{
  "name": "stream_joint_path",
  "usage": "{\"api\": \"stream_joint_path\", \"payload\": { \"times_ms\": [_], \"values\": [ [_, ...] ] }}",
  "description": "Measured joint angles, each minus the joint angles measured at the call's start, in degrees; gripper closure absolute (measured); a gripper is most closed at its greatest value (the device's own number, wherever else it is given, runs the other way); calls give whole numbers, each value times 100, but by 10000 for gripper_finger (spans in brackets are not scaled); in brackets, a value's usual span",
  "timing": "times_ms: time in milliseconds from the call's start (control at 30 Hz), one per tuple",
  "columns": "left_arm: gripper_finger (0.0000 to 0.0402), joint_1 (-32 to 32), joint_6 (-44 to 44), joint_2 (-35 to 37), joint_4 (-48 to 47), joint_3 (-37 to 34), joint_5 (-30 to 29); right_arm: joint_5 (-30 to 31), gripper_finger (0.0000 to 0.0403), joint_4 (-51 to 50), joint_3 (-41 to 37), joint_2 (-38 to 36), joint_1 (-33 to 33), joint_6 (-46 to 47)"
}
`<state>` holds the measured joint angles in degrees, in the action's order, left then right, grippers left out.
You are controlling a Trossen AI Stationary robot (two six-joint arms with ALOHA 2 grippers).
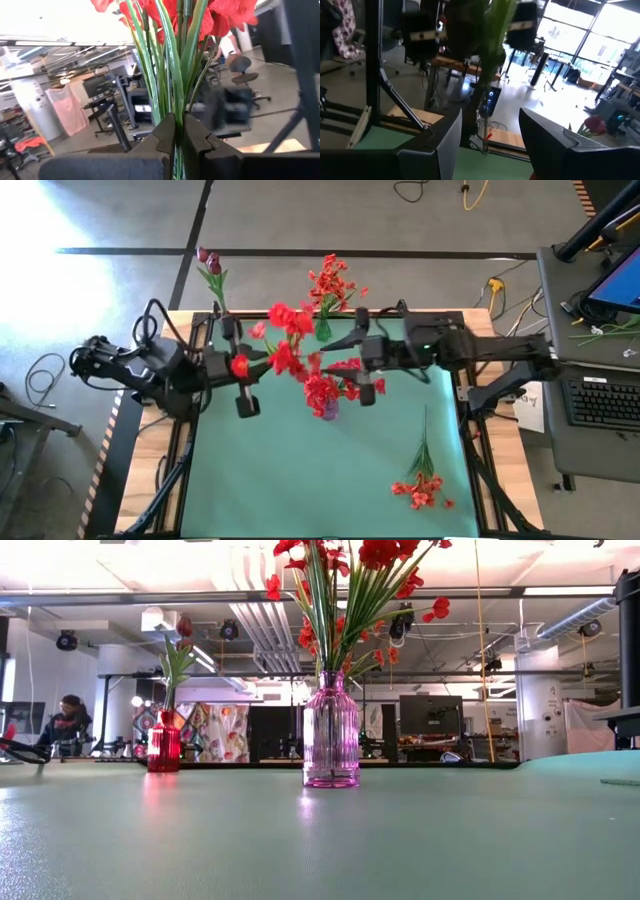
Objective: Sort flowers into vase by color
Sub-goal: Put the orange flowers into the purple vase
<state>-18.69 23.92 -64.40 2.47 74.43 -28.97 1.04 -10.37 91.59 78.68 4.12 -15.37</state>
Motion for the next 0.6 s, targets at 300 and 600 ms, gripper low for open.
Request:
{"api": "stream_joint_path", "payload": {
  "times_ms": [300,600],
  "values": [
    [401,212,-38,-434,659,-4,294,37,207,519,0,380,-40,-266],
    [401,244,97,-730,1156,-9,299,-4,125,664,3,427,-41,-233]
  ]
}}
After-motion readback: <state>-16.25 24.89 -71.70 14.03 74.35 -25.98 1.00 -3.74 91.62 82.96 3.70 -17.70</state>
